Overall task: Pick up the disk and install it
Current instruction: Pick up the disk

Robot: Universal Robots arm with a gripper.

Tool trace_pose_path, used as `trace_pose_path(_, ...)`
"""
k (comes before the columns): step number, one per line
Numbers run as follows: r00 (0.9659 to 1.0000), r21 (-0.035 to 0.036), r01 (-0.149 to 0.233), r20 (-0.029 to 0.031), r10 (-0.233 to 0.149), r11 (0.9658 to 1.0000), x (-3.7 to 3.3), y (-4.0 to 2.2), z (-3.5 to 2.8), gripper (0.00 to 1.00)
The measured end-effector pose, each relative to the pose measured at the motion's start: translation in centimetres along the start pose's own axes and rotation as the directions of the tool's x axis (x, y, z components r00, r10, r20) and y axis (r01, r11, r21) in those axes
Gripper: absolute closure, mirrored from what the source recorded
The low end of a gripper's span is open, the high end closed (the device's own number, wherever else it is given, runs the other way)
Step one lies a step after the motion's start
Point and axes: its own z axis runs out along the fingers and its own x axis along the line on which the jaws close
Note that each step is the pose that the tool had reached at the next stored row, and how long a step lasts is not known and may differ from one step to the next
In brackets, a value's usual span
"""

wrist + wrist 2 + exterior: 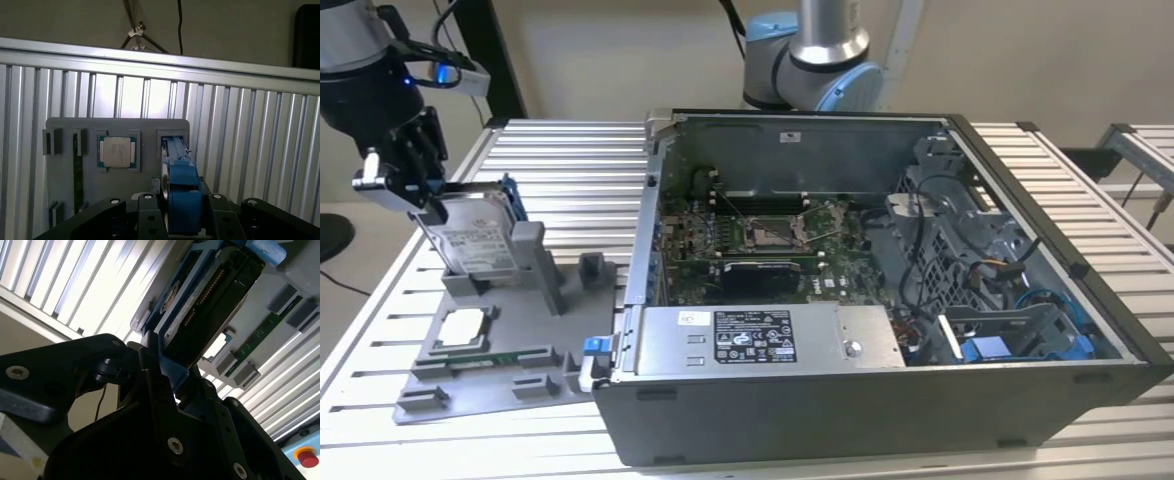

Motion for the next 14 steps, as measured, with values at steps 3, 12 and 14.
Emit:
trace_pose_path(3,1.0000,0.0000,0.000,0.0000,0.000,1.0000,-0.02,0.00,-0.33,1.00)
trace_pose_path(12,1.0000,0.0002,0.000,0.0001,0.000,1.0000,-0.05,0.00,-1.09,1.00)
trace_pose_path(14,1.0000,0.0004,0.000,0.0005,0.000,1.0000,-0.05,0.00,-1.08,1.00)
